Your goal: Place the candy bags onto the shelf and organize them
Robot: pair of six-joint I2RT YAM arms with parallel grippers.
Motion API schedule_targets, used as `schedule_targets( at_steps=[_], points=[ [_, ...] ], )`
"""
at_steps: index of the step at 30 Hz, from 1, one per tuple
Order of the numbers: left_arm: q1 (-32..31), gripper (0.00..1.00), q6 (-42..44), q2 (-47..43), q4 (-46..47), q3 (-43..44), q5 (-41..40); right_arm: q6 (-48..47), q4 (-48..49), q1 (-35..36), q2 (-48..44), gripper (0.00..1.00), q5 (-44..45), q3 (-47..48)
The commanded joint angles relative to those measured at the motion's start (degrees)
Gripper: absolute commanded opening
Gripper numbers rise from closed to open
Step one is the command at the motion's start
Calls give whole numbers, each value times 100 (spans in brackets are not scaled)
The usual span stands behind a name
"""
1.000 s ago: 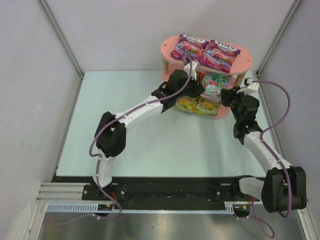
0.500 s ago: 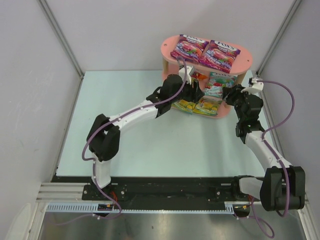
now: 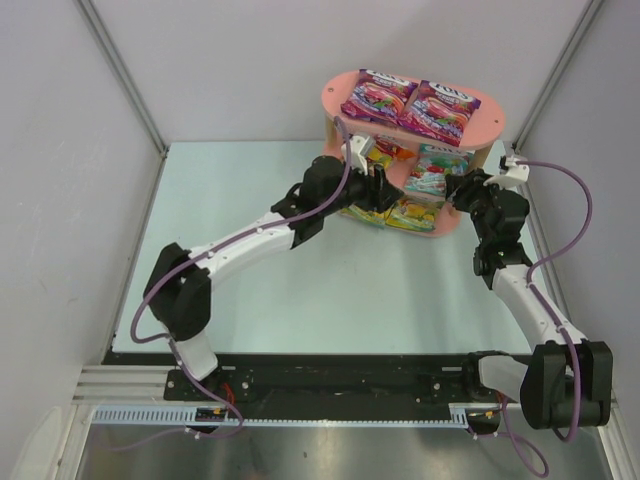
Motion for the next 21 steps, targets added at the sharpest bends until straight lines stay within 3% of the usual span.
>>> schedule_targets(
  at_steps=[1, 5, 9, 21],
  points=[
    [-9, 63, -51, -876, 376, -659, -54, -85, -23, -35, -134, 47, -48, 276],
    [78, 65, 29, -1202, 455, -1231, -432, -49, -32, -26, -107, 47, -83, 258],
    [342, 73, -138, -1009, 533, -1188, -363, -32, -50, -17, -125, 48, -92, 241],
    [738, 74, -270, 116, 508, -63, -345, -49, -41, -35, -169, 48, -92, 214]
  ],
)
